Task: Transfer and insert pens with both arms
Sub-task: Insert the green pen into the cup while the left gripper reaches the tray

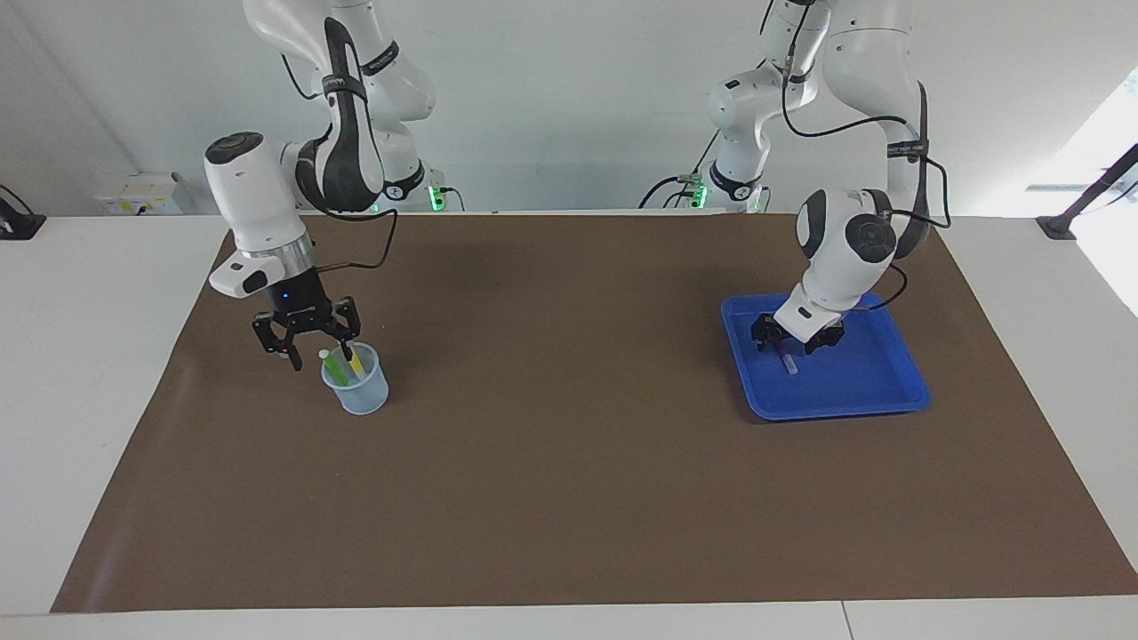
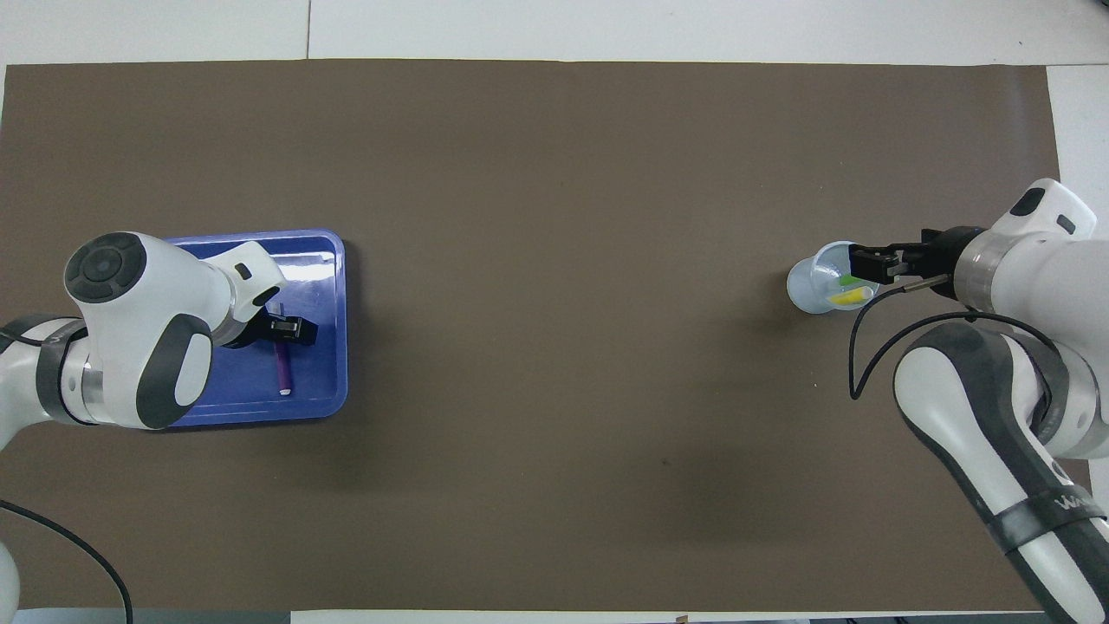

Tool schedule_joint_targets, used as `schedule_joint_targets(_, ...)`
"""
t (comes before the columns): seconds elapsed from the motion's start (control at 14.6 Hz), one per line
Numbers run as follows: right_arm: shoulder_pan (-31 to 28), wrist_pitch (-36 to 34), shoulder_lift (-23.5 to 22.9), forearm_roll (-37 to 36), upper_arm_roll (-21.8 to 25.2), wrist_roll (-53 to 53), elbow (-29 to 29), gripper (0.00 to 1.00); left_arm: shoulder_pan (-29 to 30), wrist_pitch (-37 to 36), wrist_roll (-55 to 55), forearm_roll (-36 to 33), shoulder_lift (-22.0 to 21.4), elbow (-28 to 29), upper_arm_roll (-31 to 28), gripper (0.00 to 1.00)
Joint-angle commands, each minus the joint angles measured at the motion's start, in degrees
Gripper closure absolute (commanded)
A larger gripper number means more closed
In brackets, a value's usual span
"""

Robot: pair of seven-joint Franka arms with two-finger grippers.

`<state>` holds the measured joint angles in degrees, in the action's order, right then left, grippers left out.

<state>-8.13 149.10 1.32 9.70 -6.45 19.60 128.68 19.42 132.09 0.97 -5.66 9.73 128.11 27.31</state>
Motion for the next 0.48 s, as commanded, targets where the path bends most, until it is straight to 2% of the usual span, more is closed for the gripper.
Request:
schedule_joint_targets(0.0,-1.2,-6.1,-1.1,-1.0,-0.6,-3.2,-4.8,0.00,-1.1,2.0,0.3,-1.2,0.3,0.7,-0.4,0.30)
schedule_joint_targets(0.27,-0.9,-18.4,-1.0,-1.9,-0.3,-10.8,-12.1,0.00,-1.0,2.0,0.2,-1.3,0.5,0.5,-0.5,0.69)
schedule_joint_targets(0.41,-0.4,-24.3,-1.1,-7.3,-0.7,-15.9,-16.4,0.00,-1.0,2.0,0.2,-1.3,0.5,0.4,-0.5,0.90)
